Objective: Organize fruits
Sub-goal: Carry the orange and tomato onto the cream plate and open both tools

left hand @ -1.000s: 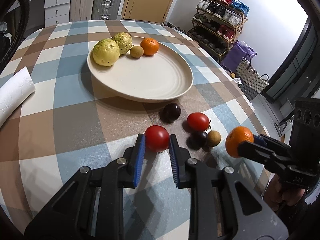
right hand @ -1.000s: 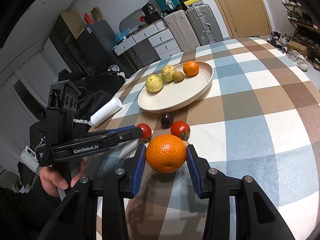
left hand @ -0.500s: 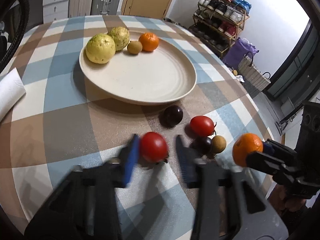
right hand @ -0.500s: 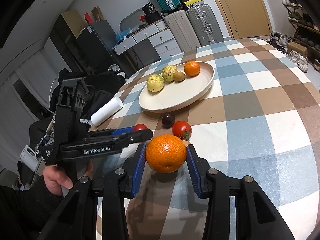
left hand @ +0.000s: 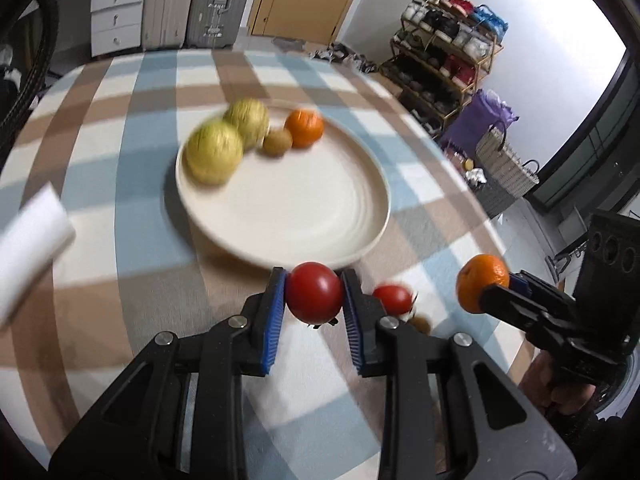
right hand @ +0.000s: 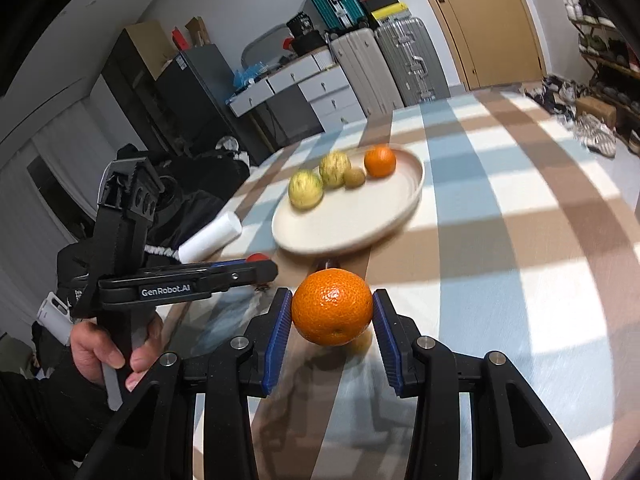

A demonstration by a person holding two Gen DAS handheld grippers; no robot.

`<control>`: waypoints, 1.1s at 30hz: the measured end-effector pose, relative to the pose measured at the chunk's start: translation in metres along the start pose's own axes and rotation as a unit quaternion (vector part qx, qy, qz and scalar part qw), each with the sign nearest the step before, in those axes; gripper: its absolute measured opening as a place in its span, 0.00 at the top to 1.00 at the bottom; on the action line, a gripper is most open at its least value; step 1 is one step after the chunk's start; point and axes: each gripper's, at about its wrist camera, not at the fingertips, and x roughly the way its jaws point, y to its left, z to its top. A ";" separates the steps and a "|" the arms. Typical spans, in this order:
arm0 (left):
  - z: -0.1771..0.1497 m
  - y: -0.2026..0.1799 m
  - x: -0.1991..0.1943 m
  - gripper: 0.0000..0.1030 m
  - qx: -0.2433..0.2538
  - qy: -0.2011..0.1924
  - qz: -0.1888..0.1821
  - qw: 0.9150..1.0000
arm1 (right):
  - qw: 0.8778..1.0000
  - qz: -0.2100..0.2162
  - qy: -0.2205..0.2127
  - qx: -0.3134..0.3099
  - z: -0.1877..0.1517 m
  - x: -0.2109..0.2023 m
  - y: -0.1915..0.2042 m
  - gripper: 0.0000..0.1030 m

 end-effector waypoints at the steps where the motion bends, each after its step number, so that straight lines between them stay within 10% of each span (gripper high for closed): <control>1: 0.009 -0.001 -0.001 0.76 0.004 -0.004 0.002 1.000 | 1.000 0.002 -0.002 -0.001 0.005 0.000 -0.001 0.60; 16: 0.165 0.023 0.058 0.76 -0.016 0.027 -0.020 0.999 | 1.000 0.015 -0.001 -0.023 0.112 0.060 -0.029 0.60; 33: 0.194 0.042 0.133 0.76 -0.016 0.088 -0.009 0.996 | 0.998 -0.008 0.058 -0.003 0.140 0.136 -0.055 0.60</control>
